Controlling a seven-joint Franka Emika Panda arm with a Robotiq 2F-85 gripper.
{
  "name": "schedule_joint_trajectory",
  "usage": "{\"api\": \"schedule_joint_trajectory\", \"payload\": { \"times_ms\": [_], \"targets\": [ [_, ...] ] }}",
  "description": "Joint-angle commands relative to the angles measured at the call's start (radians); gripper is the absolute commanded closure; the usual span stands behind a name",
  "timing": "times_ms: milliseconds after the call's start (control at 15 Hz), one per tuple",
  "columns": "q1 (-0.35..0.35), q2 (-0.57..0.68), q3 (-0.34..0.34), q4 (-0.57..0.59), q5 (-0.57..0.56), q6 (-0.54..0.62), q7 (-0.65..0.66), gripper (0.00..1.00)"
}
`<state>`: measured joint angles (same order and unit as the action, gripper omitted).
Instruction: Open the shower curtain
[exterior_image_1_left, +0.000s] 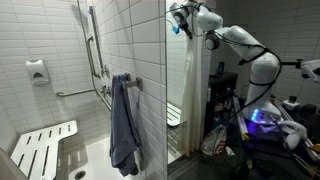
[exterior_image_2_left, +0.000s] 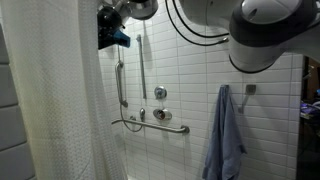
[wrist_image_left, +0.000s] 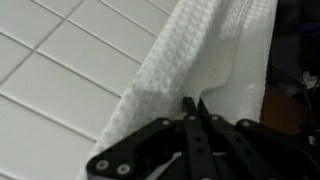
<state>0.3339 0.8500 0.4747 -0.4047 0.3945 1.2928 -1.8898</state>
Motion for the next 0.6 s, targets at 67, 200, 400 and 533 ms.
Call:
{"api": "schedule_joint_trajectory", "payload": {
  "times_ms": [67, 200, 400, 533],
  "targets": [
    [0.025, 0.020, -0.025, -0.067, -0.041, 0.035, -0.030, 0.99],
    [0.028, 0.020, -0.025, -0.072, -0.043, 0.033, -0.037, 0.99],
    [0.028, 0.019, -0.019, -0.080, -0.045, 0.021, -0.033, 0.99],
    [0.032, 0.017, -0.020, -0.080, -0.046, 0.007, -0.036, 0.99]
  ]
}}
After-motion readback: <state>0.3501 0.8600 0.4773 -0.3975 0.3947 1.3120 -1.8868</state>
